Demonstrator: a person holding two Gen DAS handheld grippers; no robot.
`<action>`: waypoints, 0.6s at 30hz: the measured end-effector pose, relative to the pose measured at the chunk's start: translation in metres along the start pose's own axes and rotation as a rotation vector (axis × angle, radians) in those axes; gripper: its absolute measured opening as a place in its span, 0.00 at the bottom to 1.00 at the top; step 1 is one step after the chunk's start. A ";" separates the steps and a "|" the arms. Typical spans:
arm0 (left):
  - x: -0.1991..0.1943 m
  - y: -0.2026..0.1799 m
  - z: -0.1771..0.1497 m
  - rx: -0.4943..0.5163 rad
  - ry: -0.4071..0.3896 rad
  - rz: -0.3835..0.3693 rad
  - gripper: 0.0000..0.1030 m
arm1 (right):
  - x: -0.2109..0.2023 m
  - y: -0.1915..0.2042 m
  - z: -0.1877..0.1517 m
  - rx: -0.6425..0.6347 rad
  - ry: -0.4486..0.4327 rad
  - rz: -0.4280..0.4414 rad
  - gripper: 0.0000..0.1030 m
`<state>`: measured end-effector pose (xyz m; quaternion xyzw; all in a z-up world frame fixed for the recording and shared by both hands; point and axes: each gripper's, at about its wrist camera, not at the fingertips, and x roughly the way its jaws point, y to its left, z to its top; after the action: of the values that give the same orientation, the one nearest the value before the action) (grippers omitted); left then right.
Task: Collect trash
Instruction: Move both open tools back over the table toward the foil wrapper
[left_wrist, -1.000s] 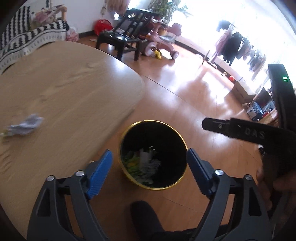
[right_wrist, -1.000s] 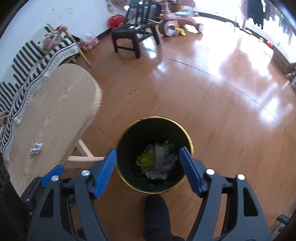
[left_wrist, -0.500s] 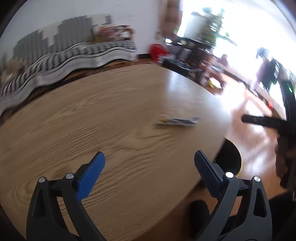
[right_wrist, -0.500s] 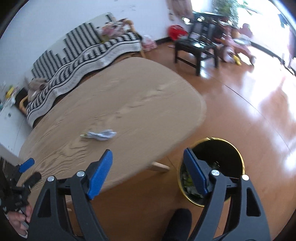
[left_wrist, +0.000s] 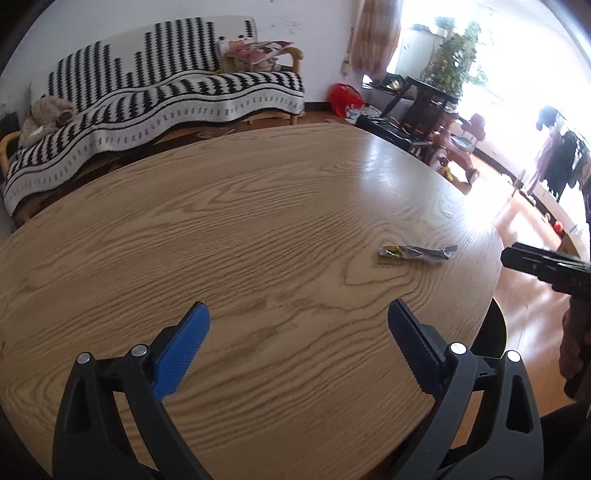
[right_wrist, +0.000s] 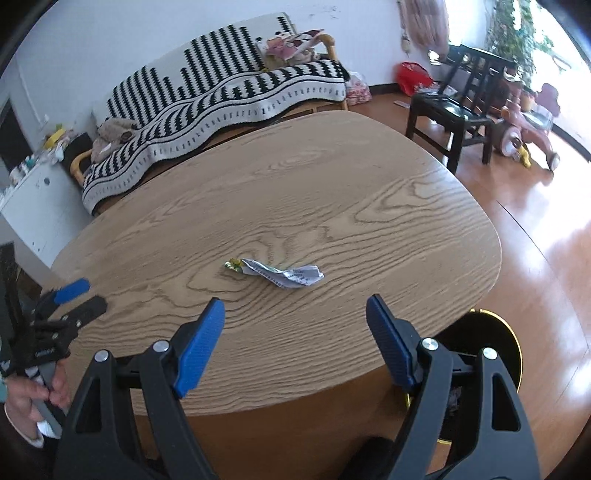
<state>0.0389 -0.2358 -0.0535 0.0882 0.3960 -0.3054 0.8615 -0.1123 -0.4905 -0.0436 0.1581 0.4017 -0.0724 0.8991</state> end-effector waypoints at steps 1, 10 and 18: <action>0.004 -0.002 0.001 0.011 0.003 -0.005 0.92 | 0.001 -0.003 -0.001 -0.008 0.002 0.004 0.74; 0.055 -0.040 0.022 0.176 0.053 -0.135 0.92 | 0.038 -0.012 0.000 -0.169 0.079 0.030 0.72; 0.095 -0.076 0.034 0.442 0.089 -0.231 0.92 | 0.081 -0.008 0.013 -0.324 0.112 0.038 0.56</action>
<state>0.0621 -0.3534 -0.0938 0.2417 0.3645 -0.4767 0.7626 -0.0514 -0.5030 -0.0982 0.0226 0.4545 0.0192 0.8903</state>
